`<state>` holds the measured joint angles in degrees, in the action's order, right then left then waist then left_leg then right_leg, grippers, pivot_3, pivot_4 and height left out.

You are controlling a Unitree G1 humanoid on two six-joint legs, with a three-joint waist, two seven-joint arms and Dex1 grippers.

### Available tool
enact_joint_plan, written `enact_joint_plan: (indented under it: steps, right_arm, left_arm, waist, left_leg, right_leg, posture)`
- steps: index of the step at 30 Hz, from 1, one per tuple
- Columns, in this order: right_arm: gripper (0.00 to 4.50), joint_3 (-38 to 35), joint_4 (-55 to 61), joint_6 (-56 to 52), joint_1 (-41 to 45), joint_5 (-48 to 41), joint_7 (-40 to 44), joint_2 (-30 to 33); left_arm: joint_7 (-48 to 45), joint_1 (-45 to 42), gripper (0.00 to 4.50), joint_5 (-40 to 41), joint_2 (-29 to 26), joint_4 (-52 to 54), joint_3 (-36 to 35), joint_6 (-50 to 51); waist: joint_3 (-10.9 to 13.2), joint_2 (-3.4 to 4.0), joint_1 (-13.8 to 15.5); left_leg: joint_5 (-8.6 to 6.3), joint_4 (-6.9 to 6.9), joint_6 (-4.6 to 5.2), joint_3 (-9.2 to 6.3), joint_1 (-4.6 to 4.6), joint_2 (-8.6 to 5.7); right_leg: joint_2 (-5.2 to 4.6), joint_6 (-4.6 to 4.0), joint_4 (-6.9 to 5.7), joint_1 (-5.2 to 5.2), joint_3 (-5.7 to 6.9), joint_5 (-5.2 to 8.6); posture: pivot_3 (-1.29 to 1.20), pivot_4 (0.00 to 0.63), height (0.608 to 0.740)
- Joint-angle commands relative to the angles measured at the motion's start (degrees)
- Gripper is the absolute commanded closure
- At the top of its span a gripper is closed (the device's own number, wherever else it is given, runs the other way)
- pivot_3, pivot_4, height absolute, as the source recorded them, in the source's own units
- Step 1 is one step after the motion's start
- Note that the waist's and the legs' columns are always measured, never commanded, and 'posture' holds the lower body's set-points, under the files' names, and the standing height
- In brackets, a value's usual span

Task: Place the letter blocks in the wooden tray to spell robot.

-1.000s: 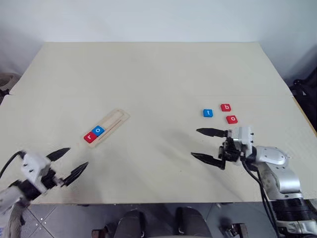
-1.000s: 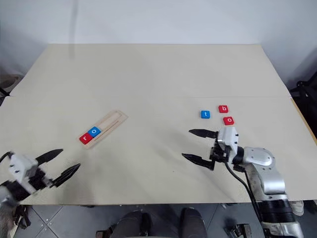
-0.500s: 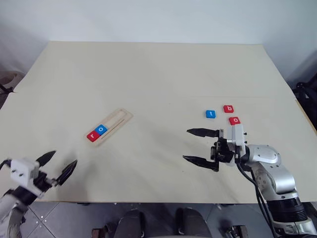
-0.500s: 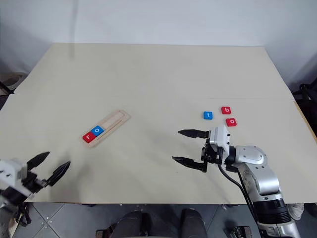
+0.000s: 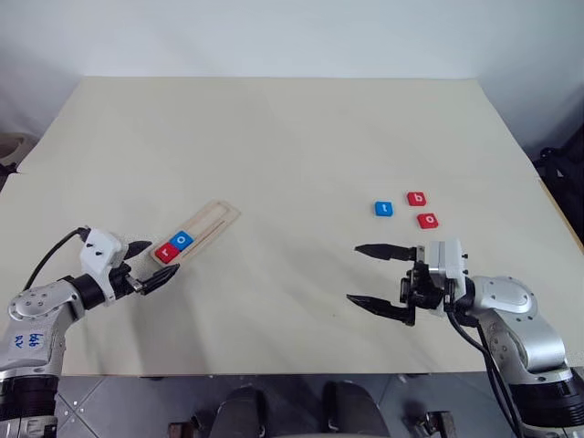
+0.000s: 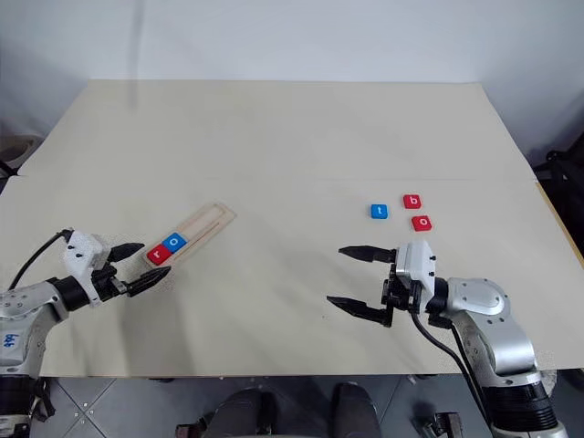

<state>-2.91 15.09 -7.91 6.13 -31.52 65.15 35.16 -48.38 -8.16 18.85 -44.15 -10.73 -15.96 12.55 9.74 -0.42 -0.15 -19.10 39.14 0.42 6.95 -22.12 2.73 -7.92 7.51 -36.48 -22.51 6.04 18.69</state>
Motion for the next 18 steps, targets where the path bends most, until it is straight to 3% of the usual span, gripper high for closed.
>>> enact_joint_plan:
  steps: [1,9,14,18]
  right_arm:
    - [0.00,-1.76,2.21,0.07,-0.03,-0.74,-0.64,0.83]
    - [0.00,-1.64,2.49,-0.22,0.74,-1.15,-0.73,1.40]
    - [0.00,-1.09,2.40,-0.25,0.91,-1.01,-0.87,1.01]
    - [0.00,-2.07,1.66,-0.22,0.15,-0.88,-0.65,1.60]
  left_arm:
    - [-1.14,-0.23,0.04,-1.36,-1.40,-1.21,1.82,2.32]
    - [-2.36,0.24,0.04,-2.09,-1.69,-1.13,3.80,4.15]
    - [-2.12,-0.06,1.10,-2.94,-0.90,-1.07,4.00,0.31]
    - [-4.55,-0.79,1.10,0.33,0.60,1.88,2.50,-3.58]
  waist:
    - [0.00,0.00,0.00]
    - [0.00,0.01,0.05]
    - [0.00,0.01,0.07]
    - [0.00,0.01,0.21]
  left_leg:
    - [0.00,0.00,0.00,0.00,0.01,0.00]
    - [0.00,0.01,0.00,0.00,0.03,-0.01]
    - [0.00,0.01,0.00,0.00,0.05,-0.01]
    - [0.00,0.02,0.00,-0.01,0.02,-0.03]
  right_leg:
    - [0.00,0.00,-0.01,0.00,0.00,0.00]
    - [-0.01,0.00,-0.03,0.02,-0.02,0.00]
    - [-0.01,0.00,-0.03,0.02,-0.02,0.00]
    - [-0.04,0.00,-0.02,0.02,-0.02,0.00]
  posture:
    - [0.00,0.150,0.740]
    - [0.00,0.150,0.740]
    - [0.00,0.150,0.740]
    - [0.00,0.150,0.740]
